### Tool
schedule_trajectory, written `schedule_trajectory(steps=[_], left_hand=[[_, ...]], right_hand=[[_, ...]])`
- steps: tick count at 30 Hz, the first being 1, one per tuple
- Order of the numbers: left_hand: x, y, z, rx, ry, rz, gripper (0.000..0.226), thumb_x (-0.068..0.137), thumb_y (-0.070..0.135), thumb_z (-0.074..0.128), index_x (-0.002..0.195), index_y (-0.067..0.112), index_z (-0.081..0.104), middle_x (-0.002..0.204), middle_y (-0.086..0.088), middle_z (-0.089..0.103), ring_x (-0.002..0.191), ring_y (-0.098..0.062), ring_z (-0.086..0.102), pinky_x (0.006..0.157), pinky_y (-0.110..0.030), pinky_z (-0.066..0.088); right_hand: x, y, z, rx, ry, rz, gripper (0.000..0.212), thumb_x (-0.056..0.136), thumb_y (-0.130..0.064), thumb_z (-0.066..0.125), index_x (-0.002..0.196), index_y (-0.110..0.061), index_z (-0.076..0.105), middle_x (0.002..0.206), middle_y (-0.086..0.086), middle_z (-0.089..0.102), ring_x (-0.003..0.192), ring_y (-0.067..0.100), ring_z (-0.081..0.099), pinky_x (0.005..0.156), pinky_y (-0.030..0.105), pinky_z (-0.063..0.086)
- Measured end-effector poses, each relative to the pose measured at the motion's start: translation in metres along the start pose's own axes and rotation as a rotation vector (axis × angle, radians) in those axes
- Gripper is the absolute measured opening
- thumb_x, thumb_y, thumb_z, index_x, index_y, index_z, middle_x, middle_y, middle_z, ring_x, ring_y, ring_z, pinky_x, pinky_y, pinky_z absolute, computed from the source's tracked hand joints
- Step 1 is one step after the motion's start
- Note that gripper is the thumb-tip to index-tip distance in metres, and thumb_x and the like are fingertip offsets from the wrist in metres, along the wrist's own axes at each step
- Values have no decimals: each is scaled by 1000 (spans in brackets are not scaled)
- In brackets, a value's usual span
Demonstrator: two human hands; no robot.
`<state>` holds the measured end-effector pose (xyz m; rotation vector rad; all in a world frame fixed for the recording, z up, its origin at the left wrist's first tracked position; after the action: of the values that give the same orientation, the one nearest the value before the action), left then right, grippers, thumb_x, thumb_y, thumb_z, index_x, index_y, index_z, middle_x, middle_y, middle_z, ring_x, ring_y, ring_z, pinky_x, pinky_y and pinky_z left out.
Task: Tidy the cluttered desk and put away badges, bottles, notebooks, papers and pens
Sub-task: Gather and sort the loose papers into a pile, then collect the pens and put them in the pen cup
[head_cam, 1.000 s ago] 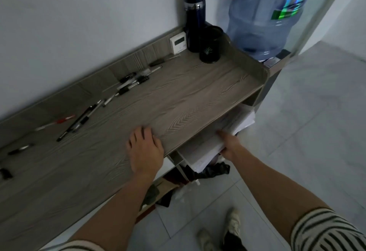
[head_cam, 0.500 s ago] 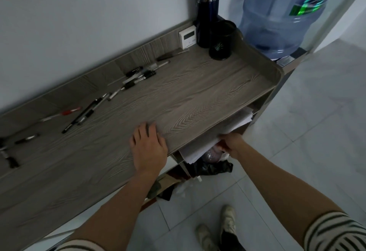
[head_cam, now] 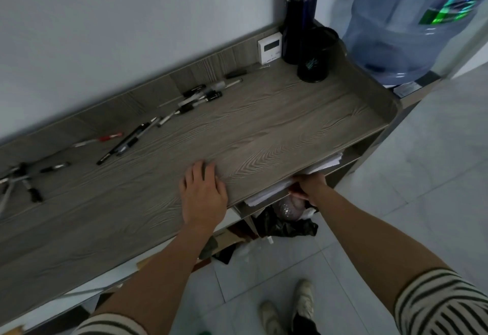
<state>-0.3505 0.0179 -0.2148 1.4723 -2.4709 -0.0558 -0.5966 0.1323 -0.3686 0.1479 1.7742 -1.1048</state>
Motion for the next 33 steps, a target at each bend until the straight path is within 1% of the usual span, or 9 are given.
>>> schedule_trajectory(steps=[3,6,9,12,17,21,25,29,33], left_hand=[[1,-1,0,-7,-18,-2,47,93,31,31,124,8,58,126,-18,56,116,-34,53,98,-49,41],[1,-1,1,-27,-61,-8,50,93,33,28,123,8,59,125,-17,58,113,-34,55,96,-49,44],[1,-6,1,-58,-146,35,48,96,32,30,128,9,57,131,-16,55,116,-33,53,96,-47,45],[0,-15,-8,-100,-208,38,36,99,24,45,130,10,55,138,-14,49,123,-31,47,101,-43,41],[-27,-50,-31,-159,-216,-79,33,97,20,50,127,8,55,134,-11,50,118,-27,48,100,-36,41],[-54,-109,-53,-183,-211,-190,27,97,20,50,121,11,57,124,-8,53,106,-22,52,93,-34,46],[-78,-175,-75,-217,-164,-328,20,96,17,52,113,10,60,111,-8,57,83,-18,55,77,-32,49],[-95,-244,-98,-193,-134,-408,25,96,17,51,119,10,59,113,-8,59,80,-18,55,73,-29,45],[-104,-314,-117,-174,-115,-420,25,96,17,50,119,11,59,116,-7,57,90,-21,57,76,-29,43]], right_hand=[[-9,1,-5,-182,-4,-12,23,87,-13,73,95,5,62,75,17,68,55,27,64,59,38,60],[-28,-4,-14,-374,0,-92,19,87,-16,72,91,-1,62,74,15,70,57,25,68,63,41,62],[-59,-19,-20,-714,35,-320,21,86,-24,63,77,-5,67,74,12,70,71,28,69,70,36,58],[-95,-26,-15,-915,23,-540,28,88,-27,58,84,-2,70,81,12,70,78,25,67,67,31,51],[-159,-42,26,-947,-131,-865,17,90,-39,64,84,-25,71,72,-15,65,67,1,59,59,17,45],[-187,-62,78,-996,-207,-989,18,89,-38,63,89,-22,72,80,-7,69,74,10,63,70,31,53],[-214,-70,143,-1072,-319,-1119,17,90,-37,63,94,-23,72,79,-11,63,74,8,58,68,26,48],[-237,-61,222,-1207,-448,-1150,24,95,-38,59,108,-22,71,88,-11,60,80,5,55,64,14,38],[-261,-50,304,-1281,-505,-1175,23,95,-37,59,109,-23,71,93,-9,65,86,7,59,76,22,47]])
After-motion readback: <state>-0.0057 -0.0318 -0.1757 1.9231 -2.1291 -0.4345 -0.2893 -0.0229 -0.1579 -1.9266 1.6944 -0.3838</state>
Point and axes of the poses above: each hand's wrist, its own x-axis towards the middle knuckle, its own z-axis out of the palm, y = z × x, the point moved 7 cm from there along x, towards the middle knuckle
